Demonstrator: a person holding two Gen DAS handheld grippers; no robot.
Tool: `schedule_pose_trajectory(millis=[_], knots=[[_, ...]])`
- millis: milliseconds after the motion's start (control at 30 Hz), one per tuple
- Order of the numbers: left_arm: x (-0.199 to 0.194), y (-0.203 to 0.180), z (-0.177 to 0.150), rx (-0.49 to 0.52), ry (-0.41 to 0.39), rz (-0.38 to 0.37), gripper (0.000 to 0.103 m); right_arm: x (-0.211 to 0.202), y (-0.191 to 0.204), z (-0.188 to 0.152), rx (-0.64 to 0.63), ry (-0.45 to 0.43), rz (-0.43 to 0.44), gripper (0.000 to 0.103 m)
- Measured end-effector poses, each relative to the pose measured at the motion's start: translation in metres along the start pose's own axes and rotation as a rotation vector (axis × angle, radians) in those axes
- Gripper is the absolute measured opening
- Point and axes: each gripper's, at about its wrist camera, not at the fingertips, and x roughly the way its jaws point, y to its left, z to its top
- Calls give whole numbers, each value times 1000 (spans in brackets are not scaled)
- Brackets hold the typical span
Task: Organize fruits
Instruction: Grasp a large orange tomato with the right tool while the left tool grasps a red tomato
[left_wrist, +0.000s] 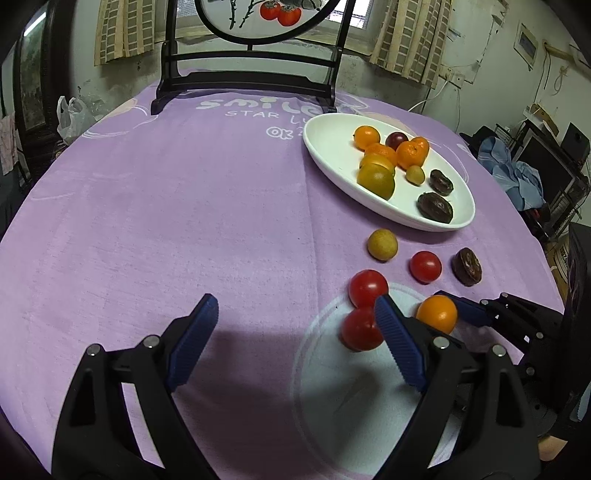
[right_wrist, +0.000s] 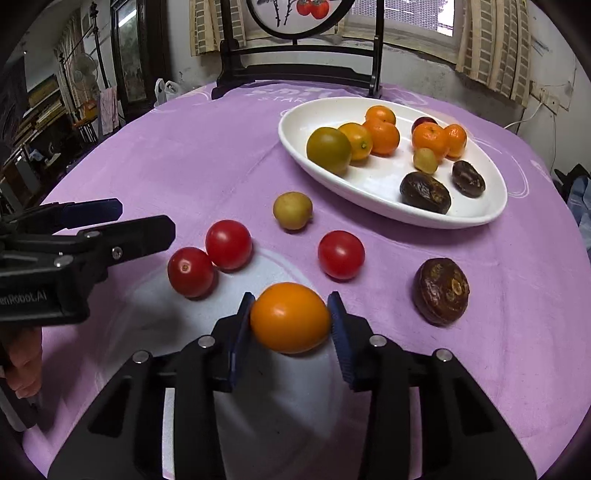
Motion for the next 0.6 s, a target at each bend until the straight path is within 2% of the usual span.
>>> schedule_pose_trajectory(millis=[233, 433, 600], knots=[[4, -16, -9, 70, 15, -8, 88, -21, -20, -13, 85, -22, -8, 41], [15, -27, -16, 121, 50, 0, 88, -31, -27, -27, 106, -28, -2, 41], [22, -32, -21, 163, 42, 23, 74, -36, -26, -29, 101, -41, 8, 41]])
